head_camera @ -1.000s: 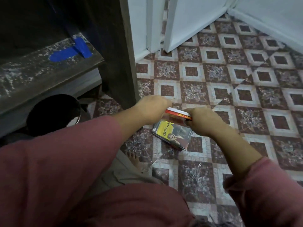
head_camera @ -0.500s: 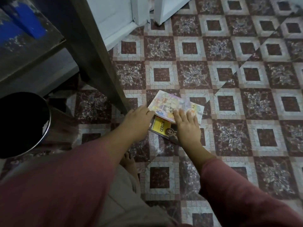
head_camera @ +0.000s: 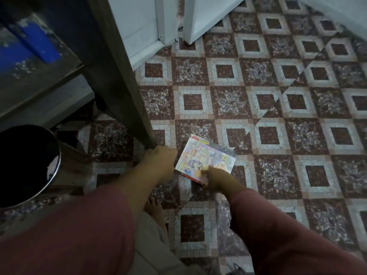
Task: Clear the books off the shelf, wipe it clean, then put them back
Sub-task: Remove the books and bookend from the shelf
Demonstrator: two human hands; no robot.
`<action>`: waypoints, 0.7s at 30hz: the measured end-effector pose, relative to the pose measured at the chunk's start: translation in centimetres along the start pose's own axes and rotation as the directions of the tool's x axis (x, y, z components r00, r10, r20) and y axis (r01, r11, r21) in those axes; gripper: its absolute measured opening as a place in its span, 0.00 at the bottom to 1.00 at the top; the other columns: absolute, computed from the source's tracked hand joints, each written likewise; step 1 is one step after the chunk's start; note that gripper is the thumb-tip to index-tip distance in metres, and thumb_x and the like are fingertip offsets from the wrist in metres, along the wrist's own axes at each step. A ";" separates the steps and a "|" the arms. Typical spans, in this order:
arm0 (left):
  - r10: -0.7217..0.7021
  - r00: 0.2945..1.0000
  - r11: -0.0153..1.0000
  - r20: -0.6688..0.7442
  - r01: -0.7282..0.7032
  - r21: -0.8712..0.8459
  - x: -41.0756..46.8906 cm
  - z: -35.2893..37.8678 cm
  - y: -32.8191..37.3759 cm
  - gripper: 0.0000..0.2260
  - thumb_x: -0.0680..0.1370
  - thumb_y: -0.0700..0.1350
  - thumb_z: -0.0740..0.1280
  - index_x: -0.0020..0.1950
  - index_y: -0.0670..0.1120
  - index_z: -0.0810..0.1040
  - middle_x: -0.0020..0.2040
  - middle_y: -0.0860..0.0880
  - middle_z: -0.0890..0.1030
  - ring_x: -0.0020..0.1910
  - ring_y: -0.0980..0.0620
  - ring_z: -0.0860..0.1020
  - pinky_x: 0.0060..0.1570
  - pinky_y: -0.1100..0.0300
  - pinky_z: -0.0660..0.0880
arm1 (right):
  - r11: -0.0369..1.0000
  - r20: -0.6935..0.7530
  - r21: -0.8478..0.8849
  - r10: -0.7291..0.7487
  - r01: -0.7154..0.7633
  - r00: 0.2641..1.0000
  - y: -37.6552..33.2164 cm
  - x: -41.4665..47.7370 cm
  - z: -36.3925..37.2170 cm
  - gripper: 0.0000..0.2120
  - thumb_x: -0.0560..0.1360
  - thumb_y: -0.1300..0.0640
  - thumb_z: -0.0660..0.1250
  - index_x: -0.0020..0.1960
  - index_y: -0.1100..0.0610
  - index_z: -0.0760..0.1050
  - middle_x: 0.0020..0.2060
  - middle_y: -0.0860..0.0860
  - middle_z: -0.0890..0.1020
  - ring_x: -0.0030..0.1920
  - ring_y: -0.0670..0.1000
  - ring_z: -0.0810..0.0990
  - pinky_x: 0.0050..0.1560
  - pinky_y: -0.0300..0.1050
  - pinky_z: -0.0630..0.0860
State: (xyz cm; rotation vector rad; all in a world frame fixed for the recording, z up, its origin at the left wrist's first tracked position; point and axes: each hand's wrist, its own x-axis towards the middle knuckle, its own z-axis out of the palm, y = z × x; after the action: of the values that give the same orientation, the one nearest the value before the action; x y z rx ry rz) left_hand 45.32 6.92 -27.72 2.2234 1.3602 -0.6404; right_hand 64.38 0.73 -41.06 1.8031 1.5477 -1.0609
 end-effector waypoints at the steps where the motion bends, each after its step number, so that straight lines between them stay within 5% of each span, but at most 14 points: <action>1: -0.012 1.000 1.000 -0.007 0.012 0.004 -0.7 -0.6 0.2 0.19 0.79 0.46 0.64 0.70 0.48 0.67 0.63 0.46 0.71 0.62 0.45 0.71 0.58 0.51 0.71 | 0.999 0.024 -0.039 0.031 -0.030 0.999 -0.7 -0.6 -0.9 0.30 0.74 0.48 0.70 0.73 0.53 0.66 0.69 0.56 0.71 0.65 0.58 0.73 0.65 0.53 0.72; 5: -0.037 0.988 0.993 -0.147 0.053 0.105 -4.2 -2.9 0.6 0.17 0.77 0.43 0.64 0.66 0.48 0.69 0.63 0.45 0.72 0.63 0.44 0.70 0.62 0.48 0.67 | 0.982 0.053 -0.142 0.131 -0.122 0.990 -5.7 -3.7 -5.4 0.30 0.77 0.46 0.64 0.74 0.57 0.64 0.70 0.56 0.70 0.68 0.59 0.70 0.67 0.54 0.69; 8: -0.091 0.947 0.981 -0.307 0.137 0.134 -8.2 -3.9 0.0 0.17 0.78 0.44 0.62 0.67 0.46 0.68 0.65 0.43 0.72 0.67 0.41 0.67 0.68 0.42 0.61 | 0.977 -0.020 -0.204 0.053 -0.056 0.998 -10.4 -7.0 -9.4 0.24 0.80 0.52 0.59 0.74 0.57 0.64 0.70 0.55 0.69 0.68 0.58 0.70 0.66 0.52 0.70; 12: -0.174 0.817 0.973 -0.550 0.227 0.030 -14.9 -2.8 -1.8 0.15 0.74 0.47 0.61 0.59 0.46 0.76 0.57 0.42 0.78 0.62 0.38 0.73 0.65 0.37 0.63 | 0.949 -0.148 -0.316 -0.067 0.016 0.987 -16.3 -12.3 -12.2 0.15 0.77 0.55 0.62 0.62 0.58 0.76 0.63 0.55 0.77 0.62 0.58 0.76 0.61 0.54 0.74; 17: -0.279 0.681 0.960 -0.677 0.223 -0.172 -22.9 -0.9 -7.5 0.10 0.69 0.49 0.61 0.44 0.49 0.79 0.43 0.48 0.80 0.49 0.44 0.79 0.56 0.40 0.73 | 0.922 -0.080 -0.356 -0.194 0.154 0.978 -24.3 -19.2 -13.7 0.16 0.79 0.56 0.63 0.64 0.61 0.75 0.59 0.56 0.79 0.59 0.56 0.78 0.54 0.44 0.73; 21: -0.428 0.607 0.901 -0.670 0.348 -0.261 -28.2 0.2 -15.1 0.14 0.66 0.50 0.69 0.50 0.49 0.80 0.48 0.49 0.80 0.57 0.43 0.78 0.61 0.40 0.69 | 0.882 -0.171 -0.377 -0.365 0.281 0.915 -31.1 -23.7 -14.8 0.11 0.79 0.54 0.62 0.55 0.57 0.79 0.50 0.53 0.81 0.49 0.50 0.80 0.48 0.42 0.75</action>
State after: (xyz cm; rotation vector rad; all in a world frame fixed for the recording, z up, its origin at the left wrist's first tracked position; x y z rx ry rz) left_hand 20.30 -6.44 -13.04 2.1719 2.2453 0.2527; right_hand 36.49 5.70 -10.29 1.4975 2.0936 -0.6653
